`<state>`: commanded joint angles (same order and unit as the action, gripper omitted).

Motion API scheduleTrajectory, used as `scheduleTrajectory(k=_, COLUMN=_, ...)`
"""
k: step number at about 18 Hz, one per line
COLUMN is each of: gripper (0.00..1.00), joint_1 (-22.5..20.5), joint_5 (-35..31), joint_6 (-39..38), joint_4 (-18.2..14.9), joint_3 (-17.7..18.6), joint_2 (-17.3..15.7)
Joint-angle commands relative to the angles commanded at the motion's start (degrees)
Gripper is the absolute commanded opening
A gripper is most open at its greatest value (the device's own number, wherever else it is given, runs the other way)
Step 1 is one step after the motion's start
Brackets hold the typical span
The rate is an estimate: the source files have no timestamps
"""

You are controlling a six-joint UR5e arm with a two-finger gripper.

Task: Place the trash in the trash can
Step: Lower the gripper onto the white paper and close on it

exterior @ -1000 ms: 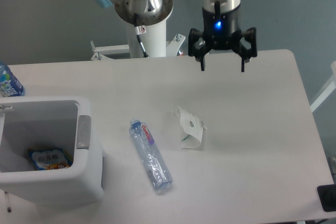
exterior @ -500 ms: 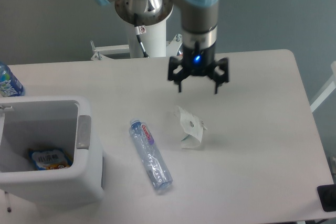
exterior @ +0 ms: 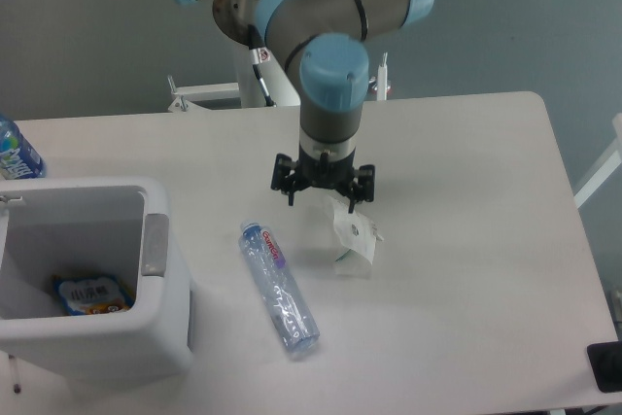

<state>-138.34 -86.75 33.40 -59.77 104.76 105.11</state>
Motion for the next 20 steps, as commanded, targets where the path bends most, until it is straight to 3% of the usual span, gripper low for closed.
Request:
scheduleTrajectory(k=5, gripper=1.00, joint_1=-0.3, joint_5=-0.8, joint_6=0.2, joint_4=4.7, joint_3=-0.4, joint_2=3.7)
scheduleTrajectory(k=8, gripper=1.00, joint_1=-0.4, joint_5=-5.4, joint_6=0.2, joint_4=7.2, joint_3=-0.8, joint_2=5.4)
scheduleTrajectory(k=14, gripper=1.00, joint_1=-2.1, joint_5=-6.1, joint_6=0.6, joint_4=8.9, joint_3=-1.1, joint_2=7.0)
scheduleTrajectory(k=16, gripper=0.86, joint_1=-2.2, joint_5=-7.2, joint_6=0.3, joint_4=9.1, joint_3=-1.1, joint_2=7.1)
scheduleTrajectory(k=20, gripper=0.33, joint_1=-2.2, joint_5=-7.6, joint_6=0.2, joint_4=9.1, joint_3=-1.1, joint_2=7.2)
